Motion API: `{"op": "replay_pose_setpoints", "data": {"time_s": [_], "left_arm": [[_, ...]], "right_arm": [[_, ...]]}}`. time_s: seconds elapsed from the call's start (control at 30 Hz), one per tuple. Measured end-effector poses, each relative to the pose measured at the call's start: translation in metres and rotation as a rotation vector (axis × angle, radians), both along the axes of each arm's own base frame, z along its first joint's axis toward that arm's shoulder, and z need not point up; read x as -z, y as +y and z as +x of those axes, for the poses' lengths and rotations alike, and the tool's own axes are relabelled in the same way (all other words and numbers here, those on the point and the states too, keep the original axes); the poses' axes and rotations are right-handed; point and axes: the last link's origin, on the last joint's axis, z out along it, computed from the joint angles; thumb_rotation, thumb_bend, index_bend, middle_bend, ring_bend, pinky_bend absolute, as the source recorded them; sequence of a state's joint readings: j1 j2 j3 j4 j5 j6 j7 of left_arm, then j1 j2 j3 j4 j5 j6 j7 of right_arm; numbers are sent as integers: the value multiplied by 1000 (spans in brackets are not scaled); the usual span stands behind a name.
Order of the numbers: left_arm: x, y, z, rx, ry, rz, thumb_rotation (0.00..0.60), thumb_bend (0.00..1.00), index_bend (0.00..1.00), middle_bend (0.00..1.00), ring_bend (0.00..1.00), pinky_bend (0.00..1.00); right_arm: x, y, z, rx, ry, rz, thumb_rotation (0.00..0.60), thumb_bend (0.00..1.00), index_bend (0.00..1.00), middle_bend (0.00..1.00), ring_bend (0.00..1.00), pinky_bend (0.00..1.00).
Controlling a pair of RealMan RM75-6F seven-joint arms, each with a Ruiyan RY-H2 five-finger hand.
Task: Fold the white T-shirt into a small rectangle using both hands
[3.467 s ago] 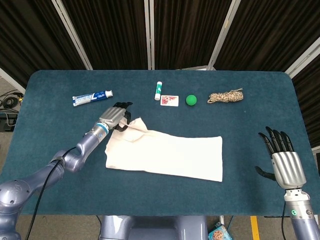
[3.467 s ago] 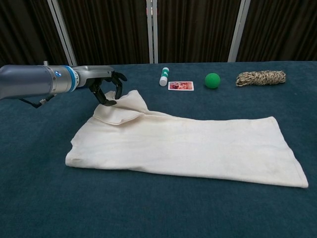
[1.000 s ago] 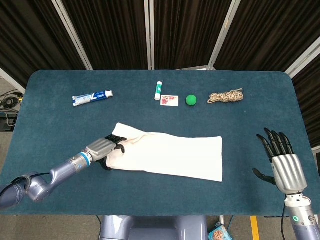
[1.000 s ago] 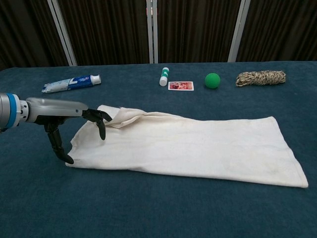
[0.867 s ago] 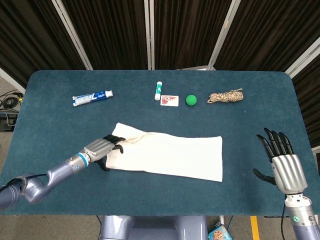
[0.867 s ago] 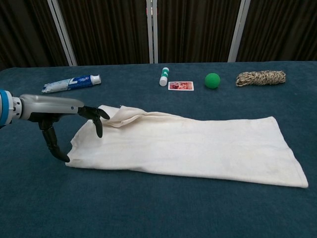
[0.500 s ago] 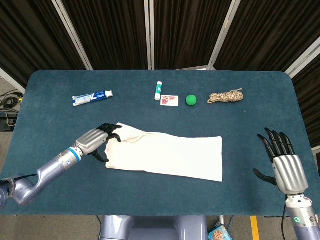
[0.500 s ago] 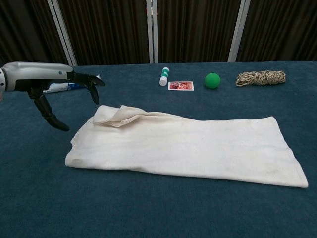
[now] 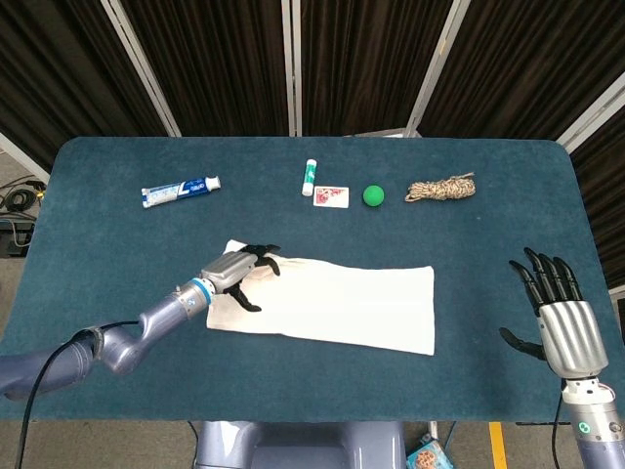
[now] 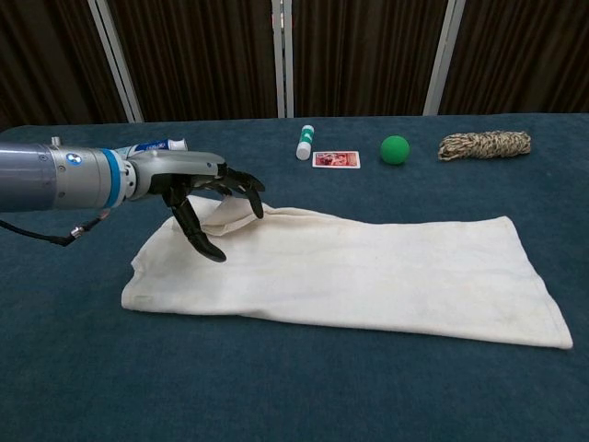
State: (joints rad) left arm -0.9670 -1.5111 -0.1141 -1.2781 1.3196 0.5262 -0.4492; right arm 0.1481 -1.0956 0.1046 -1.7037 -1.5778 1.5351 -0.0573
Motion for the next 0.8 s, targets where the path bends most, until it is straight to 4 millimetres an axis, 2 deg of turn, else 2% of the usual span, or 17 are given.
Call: {"op": "replay_pose_setpoints", "data": {"time_s": [0.4, 0.8], "left_arm": [[5, -27, -2, 36, -20, -64, 600, 0, 306, 0, 0, 0], [3, -50, -21, 40, -13, -110, 600, 0, 306, 0, 0, 0]], "right_arm": [[1, 0, 0, 1, 7, 1, 600, 0, 153, 2, 0, 0], [1, 1, 2, -5, 4, 0, 600, 0, 153, 2, 0, 0]]}}
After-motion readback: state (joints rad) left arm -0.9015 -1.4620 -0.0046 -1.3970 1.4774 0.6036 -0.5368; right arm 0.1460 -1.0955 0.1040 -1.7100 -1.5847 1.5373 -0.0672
